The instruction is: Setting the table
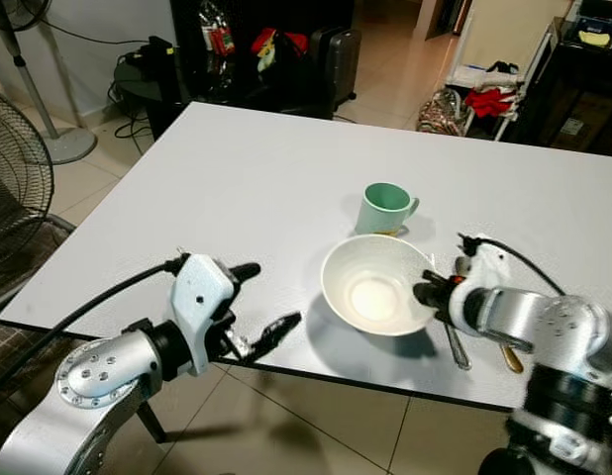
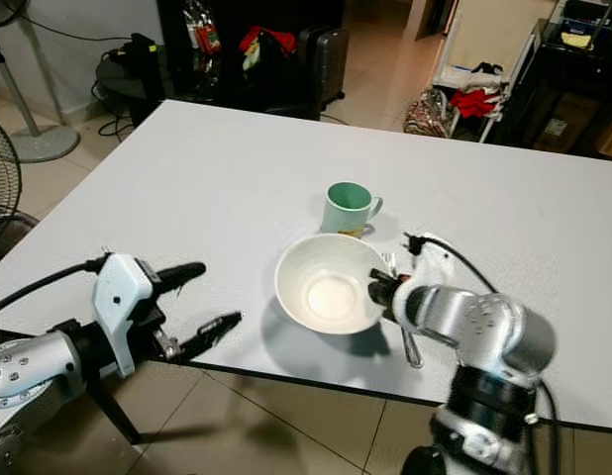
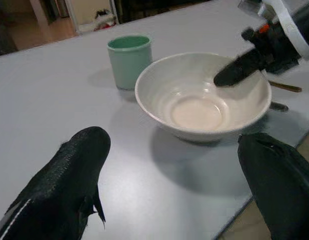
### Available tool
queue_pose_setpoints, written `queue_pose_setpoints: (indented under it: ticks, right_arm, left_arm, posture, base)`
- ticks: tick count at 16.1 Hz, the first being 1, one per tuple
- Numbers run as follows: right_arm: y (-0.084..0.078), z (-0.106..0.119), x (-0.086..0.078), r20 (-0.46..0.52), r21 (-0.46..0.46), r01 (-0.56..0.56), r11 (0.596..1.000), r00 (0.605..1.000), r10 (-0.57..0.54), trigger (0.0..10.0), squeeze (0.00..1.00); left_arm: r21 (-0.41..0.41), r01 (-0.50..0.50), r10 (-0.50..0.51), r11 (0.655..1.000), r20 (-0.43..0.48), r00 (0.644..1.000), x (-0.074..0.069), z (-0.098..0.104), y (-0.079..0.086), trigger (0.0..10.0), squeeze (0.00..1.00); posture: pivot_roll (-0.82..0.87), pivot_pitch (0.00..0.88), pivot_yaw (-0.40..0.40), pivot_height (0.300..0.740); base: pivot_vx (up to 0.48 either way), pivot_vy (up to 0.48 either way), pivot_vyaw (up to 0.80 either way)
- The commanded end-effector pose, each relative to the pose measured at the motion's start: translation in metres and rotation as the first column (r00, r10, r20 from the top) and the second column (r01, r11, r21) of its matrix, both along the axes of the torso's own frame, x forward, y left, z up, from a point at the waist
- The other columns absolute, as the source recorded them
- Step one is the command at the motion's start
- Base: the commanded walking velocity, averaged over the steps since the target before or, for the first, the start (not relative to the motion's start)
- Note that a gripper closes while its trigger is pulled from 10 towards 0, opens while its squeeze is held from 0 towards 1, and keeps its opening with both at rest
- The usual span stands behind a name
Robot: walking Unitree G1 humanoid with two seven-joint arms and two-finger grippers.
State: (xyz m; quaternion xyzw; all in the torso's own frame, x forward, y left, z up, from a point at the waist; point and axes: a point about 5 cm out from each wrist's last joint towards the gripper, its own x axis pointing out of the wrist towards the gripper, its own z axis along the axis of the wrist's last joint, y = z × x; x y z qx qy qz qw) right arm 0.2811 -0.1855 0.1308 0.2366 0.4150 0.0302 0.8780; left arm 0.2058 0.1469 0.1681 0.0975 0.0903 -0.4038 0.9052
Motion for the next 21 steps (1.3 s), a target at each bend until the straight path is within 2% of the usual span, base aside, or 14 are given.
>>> queue_pose_setpoints:
  ticks: [1, 2, 3, 9, 11, 12, 14, 15, 17, 18, 21]
  right_arm:
    - [-0.002, 0.006, 0.0, -0.005, -0.016, -0.009, 1.0, 1.0, 0.009, 10.0, 0.78]
    - [-0.002, 0.008, 0.0, -0.003, -0.026, -0.013, 1.0, 1.0, 0.013, 10.0, 0.84]
    - [-0.003, 0.009, -0.001, -0.003, -0.032, -0.009, 0.999, 1.0, 0.009, 10.0, 0.98]
    - [-0.007, 0.015, -0.01, 0.031, -0.064, -0.014, 0.998, 0.999, 0.017, 10.0, 1.0]
    - [-0.019, 0.032, -0.018, 0.118, -0.165, -0.042, 0.985, 0.991, 0.062, 10.0, 1.0]
    - [-0.02, 0.035, -0.019, 0.129, -0.184, -0.048, 0.982, 0.989, 0.073, 10.0, 1.0]
    - [-0.025, 0.046, -0.025, 0.148, -0.316, -0.1, 0.944, 0.977, 0.153, 10.0, 1.0]
    - [-0.026, 0.048, -0.026, 0.141, -0.352, -0.116, 0.929, 0.974, 0.175, 10.0, 1.0]
    - [-0.033, 0.048, -0.028, 0.091, -0.444, -0.15, 0.884, 0.973, 0.211, 10.0, 1.0]
    - [-0.033, 0.048, -0.028, 0.091, -0.444, -0.15, 0.884, 0.973, 0.211, 10.0, 1.0]
    - [-0.052, 0.043, -0.024, 0.006, -0.508, -0.157, 0.847, 0.983, 0.186, 10.0, 1.0]
  left_arm:
    - [-0.01, 0.048, -0.048, 0.999, -0.005, 0.999, -0.004, 0.003, -0.004, 10.0, 0.0]
    - [-0.004, 0.056, -0.056, 0.998, -0.008, 0.998, -0.003, 0.002, -0.002, 10.0, 0.0]
    - [0.008, 0.057, -0.057, 0.998, -0.008, 0.998, 0.001, 0.0, 0.0, 10.0, 0.0]
    - [0.007, 0.086, -0.085, 0.996, -0.011, 0.996, 0.007, 0.001, -0.001, 10.0, 0.0]
    - [0.02, 0.079, -0.079, 0.997, -0.018, 0.997, 0.013, 0.0, 0.001, 10.0, 0.0]
    - [0.02, 0.08, -0.08, 0.997, -0.018, 0.997, 0.014, 0.0, 0.002, 10.0, 0.0]
    - [-0.001, 0.095, -0.095, 0.995, -0.03, 0.995, 0.016, 0.0, 0.0, 10.0, 0.0]
    - [-0.019, 0.106, -0.106, 0.994, -0.041, 0.993, 0.016, 0.001, -0.001, 10.0, 1.0]
    - [-0.045, 0.131, -0.133, 0.99, -0.042, 0.99, 0.016, 0.005, -0.002, 10.0, 1.0]
    - [-0.045, 0.131, -0.133, 0.99, -0.042, 0.99, 0.016, 0.005, -0.002, 10.0, 1.0]
    - [-0.029, 0.133, -0.134, 0.991, -0.032, 0.991, 0.016, 0.005, -0.003, 10.0, 1.0]
  posture:
    - [-0.03, 0.0, -0.05, 0.74]
    - [-0.03, 0.0, -0.048, 0.74]
    - [-0.04, 0.0, -0.043, 0.74]
    - [-0.07, 0.0, -0.029, 0.74]
    - [-0.11, 0.0, 0.004, 0.74]
    - [-0.12, 0.0, 0.006, 0.74]
    - [-0.13, 0.0, 0.012, 0.74]
    - [-0.14, 0.0, 0.013, 0.74]
    - [-0.14, 0.0, 0.009, 0.74]
    - [-0.14, 0.0, 0.009, 0.74]
    - [-0.13, 0.0, -0.002, 0.74]
  base:
    - [0.0, 0.0, 0.0]
    - [0.0, 0.0, 0.0]
    - [0.0, 0.0, 0.0]
    - [0.0, 0.0, 0.0]
    - [0.0, 0.0, 0.0]
    - [0.0, 0.0, 0.0]
    - [0.0, 0.0, 0.0]
    - [0.0, 0.0, 0.0]
    - [0.0, 0.0, 0.0]
    - [0.0, 0.0, 0.0]
    - [0.0, 0.0, 0.0]
